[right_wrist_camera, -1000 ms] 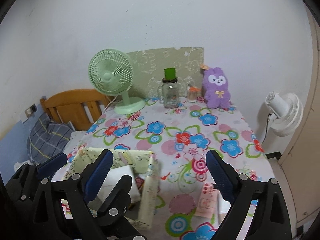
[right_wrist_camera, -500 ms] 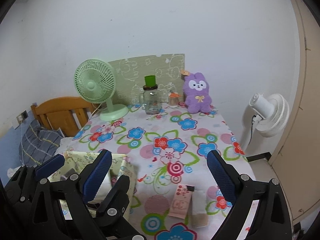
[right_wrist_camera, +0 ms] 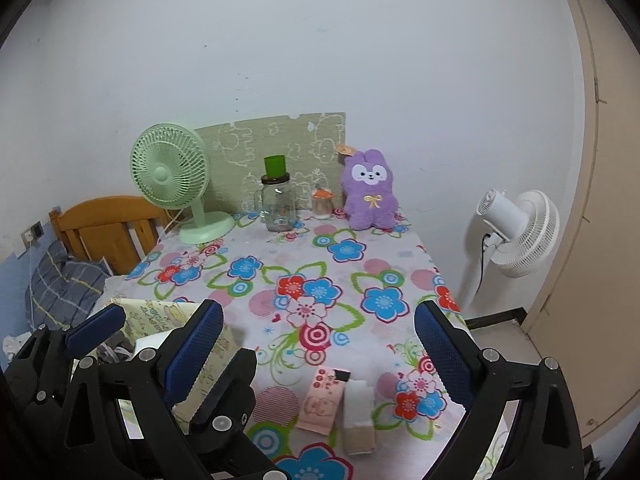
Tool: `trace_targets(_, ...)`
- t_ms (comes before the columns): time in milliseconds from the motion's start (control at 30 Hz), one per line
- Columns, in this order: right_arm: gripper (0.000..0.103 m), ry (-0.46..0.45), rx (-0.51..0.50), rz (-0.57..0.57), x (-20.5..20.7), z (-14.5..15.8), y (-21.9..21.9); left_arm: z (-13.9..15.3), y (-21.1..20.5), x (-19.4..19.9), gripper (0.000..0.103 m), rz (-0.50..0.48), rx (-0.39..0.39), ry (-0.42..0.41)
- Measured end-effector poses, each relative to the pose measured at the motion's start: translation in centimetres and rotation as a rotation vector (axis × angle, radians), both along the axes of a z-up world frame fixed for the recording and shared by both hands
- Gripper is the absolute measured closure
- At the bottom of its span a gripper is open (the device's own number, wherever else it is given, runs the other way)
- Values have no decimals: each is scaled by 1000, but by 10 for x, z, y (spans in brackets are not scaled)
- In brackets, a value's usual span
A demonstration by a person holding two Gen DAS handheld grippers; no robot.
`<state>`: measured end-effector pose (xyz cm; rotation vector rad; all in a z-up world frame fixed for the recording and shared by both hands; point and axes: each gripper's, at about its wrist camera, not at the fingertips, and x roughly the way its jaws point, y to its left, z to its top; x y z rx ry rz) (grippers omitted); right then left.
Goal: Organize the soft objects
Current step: 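Move both open tools toward the pink pack and white tissue pack on the sheet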
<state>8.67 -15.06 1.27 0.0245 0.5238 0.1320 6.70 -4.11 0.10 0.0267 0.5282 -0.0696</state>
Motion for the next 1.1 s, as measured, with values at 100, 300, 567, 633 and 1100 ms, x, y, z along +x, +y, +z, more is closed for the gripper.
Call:
trace_targets(100,5,1,1,-9,-1,-4,-7,-4,-6,0,0,-12,-1,4)
trace_targets(300,5,6,-11,-21,-2,-14,-18,-14,-19,0,0,-51,-12,28)
trace_targets(567,5,9,-12,-31,-6,-26,-31,-27,-33,-2,1,-78,-18,48)
trace_targets(633,5,8,-15,-32,-7,-30,-34,-31,-36,-3,1,-81,-24,49)
trace_targets(1100,5,77,4,-18,-2,-65,-53,-64,-55,1,1,-73,-16,88)
